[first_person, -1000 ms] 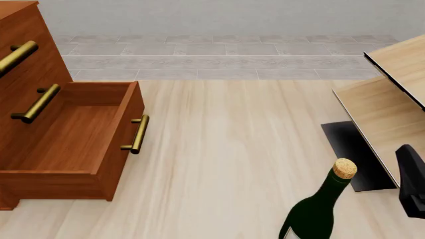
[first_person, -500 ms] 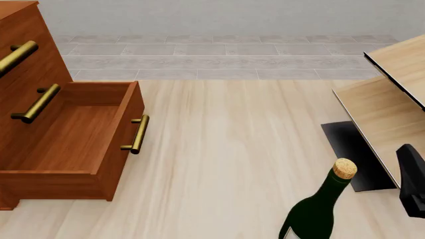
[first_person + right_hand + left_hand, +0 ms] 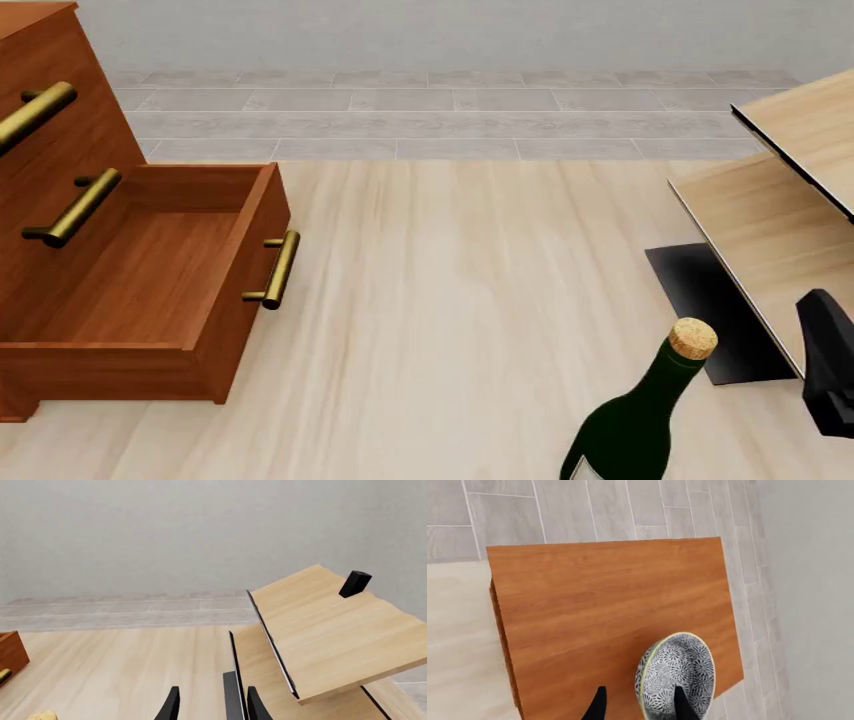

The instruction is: Put the bowl on top of the cabinet.

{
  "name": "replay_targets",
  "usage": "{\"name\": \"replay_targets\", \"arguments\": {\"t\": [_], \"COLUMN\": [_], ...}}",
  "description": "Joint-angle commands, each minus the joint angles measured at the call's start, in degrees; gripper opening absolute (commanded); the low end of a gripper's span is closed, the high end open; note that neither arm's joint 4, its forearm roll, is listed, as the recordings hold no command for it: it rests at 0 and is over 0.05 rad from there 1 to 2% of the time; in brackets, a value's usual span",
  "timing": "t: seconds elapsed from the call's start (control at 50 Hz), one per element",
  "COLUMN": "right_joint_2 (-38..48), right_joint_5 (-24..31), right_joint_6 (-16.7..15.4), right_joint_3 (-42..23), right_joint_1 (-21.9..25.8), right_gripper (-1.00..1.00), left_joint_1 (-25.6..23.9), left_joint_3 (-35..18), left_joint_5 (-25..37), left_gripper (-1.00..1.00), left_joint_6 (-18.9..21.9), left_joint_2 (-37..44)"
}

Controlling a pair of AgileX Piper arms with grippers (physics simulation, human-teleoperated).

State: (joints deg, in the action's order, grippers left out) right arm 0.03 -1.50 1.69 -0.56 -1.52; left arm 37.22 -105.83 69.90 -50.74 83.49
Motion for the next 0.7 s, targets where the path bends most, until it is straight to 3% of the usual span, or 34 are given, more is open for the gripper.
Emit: {"name": "replay_targets", "arguments": {"t": [0.02, 0.7], "right_joint_2": [0.00, 0.00], "right_joint_5": [-0.03, 0.03], "right_joint_6": [-0.08, -0.01], "right_joint_3": [0.05, -0.06], "right_joint_1": [0.06, 0.12], "right_gripper": [1.00, 1.00], "left_joint_1": [0.91, -2.32], "left_joint_3": [-0.83, -5.89], "left_joint_5": [0.00, 0.00], "left_gripper": [1.00, 1.00], "left_joint_6": [-0.94, -2.87], "left_joint_2": [-3.14, -10.56]}}
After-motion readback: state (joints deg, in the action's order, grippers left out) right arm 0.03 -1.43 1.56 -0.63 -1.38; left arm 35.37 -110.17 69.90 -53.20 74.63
